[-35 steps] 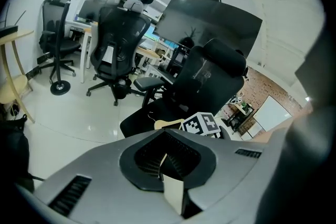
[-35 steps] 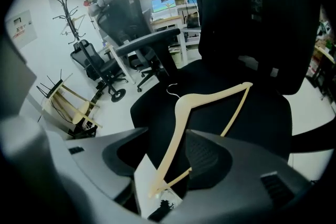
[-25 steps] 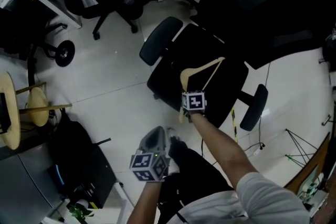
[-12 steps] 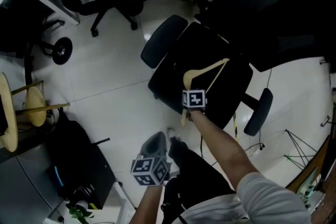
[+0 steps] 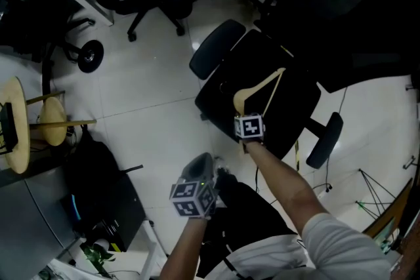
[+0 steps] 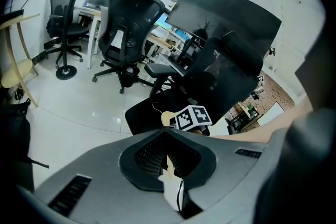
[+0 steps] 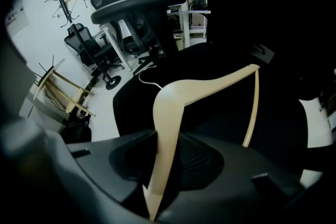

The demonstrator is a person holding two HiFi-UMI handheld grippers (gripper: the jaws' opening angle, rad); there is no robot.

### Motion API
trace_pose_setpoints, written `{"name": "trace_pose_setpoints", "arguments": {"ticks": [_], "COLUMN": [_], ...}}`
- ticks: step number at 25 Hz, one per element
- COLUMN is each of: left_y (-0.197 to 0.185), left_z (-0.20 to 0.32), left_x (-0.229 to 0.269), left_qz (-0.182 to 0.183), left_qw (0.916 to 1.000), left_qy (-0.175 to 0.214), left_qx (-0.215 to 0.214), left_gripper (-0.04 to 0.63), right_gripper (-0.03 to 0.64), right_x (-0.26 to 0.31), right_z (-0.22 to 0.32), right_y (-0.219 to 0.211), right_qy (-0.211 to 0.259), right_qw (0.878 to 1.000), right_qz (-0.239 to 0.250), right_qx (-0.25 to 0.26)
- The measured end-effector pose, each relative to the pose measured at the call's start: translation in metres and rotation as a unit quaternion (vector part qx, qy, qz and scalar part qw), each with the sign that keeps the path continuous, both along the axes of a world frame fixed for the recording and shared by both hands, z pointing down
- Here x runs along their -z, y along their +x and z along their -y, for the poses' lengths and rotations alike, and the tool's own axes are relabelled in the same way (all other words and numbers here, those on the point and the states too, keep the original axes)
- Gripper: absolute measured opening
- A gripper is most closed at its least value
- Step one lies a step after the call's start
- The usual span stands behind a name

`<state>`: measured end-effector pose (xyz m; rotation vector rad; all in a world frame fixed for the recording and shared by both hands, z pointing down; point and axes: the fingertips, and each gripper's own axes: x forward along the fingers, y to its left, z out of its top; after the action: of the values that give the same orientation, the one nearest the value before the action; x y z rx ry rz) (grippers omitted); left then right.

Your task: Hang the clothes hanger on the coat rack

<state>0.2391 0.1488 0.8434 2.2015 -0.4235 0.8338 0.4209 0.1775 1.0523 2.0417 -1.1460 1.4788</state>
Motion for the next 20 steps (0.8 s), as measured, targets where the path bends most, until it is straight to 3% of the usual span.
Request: {"name": "trace_pose_setpoints", "arguments": {"ticks": [7,12,16,20], "left_y": [-0.011,-0.032,-0.049,-0.069], "left_z": [0.008,0.031,0.048,0.074], "left_x": [0.04,0.1,0.146,0.196], "left_qz": [-0.006,-0.026,-0.048,-0.078], "left_qw": [0.9991,0.9947,0.9884,0.9792], "left_qy": [0.026,0.063,0.09,0.126], "left_qx": [0.034,0.077,0.112,0.138], "left_gripper": [-0.012,-0.012,-0.012,-0.012], "right_gripper": [0.136,0.137,0.137,0.137], "right_x": [0.081,0.166,0.241,0.319], "right_z": [-0.002,0.0,0.02,0.063], "right_y": [-0.042,-0.073,-0.085,-0.113], "right_qy": [0.069,0.134,0.194,0.27], "right_qw": [0.997,0.99,0.979,0.957], "right_qz": [0.015,0.019,0.029,0.053], "right_qx": [0.017,0.041,0.06,0.091]}}
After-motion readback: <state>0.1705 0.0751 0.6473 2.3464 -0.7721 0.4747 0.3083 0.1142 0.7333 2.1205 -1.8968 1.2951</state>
